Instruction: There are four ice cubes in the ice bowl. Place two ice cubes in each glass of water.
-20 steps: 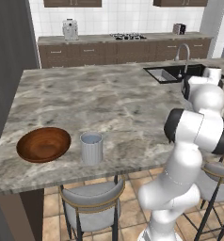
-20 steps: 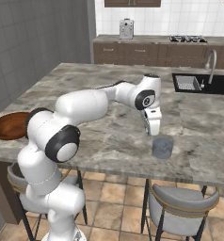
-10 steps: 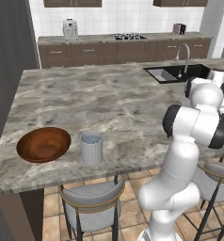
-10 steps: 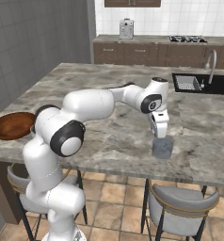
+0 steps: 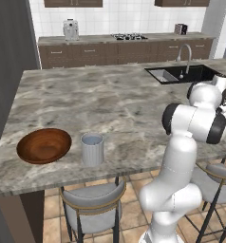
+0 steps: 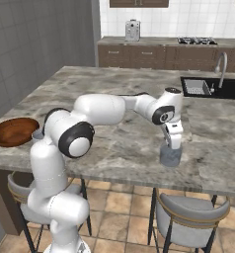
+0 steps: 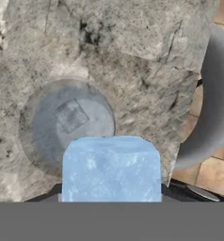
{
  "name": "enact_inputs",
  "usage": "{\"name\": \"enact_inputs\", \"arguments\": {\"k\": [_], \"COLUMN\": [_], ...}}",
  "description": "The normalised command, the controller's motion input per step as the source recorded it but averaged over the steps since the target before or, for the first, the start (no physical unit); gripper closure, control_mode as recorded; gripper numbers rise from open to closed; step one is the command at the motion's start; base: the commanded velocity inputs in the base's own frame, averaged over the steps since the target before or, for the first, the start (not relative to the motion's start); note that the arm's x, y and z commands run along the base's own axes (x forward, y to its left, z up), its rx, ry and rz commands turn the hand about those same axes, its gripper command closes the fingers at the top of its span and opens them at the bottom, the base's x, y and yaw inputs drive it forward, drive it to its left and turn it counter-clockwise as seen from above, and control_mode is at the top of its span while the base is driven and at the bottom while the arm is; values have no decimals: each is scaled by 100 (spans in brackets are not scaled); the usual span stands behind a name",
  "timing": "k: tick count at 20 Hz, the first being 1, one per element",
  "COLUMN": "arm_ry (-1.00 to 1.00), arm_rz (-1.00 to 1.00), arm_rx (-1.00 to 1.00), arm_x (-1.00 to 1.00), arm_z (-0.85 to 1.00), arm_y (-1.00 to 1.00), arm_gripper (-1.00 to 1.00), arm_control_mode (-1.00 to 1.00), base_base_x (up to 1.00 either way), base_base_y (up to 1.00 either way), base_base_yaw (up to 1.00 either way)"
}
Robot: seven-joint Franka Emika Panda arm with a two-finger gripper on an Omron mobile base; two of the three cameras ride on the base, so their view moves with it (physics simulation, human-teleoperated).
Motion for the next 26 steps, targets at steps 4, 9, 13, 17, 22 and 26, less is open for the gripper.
{"name": "enact_inputs", "arguments": {"k": [4,9,13,17,22,26], "arm_ry": [-5,-3,-1,-3,-1,-1], "arm_rz": [0,0,0,0,0,0], "arm_rx": [0,0,0,0,-1,-1], "arm_x": [38,30,12,14,13,14], "arm_z": [-15,-20,-25,-19,-29,-28], "arm_y": [0,-7,-12,-1,0,0], "arm_gripper": [100,100,100,100,100,100], "arm_control_mode": [-100,-100,-100,-100,-100,-100], "base_base_x": [0,0,0,0,0,0], "base_base_y": [0,0,0,0,0,0], "base_base_yaw": [0,0,0,0,0,0]}}
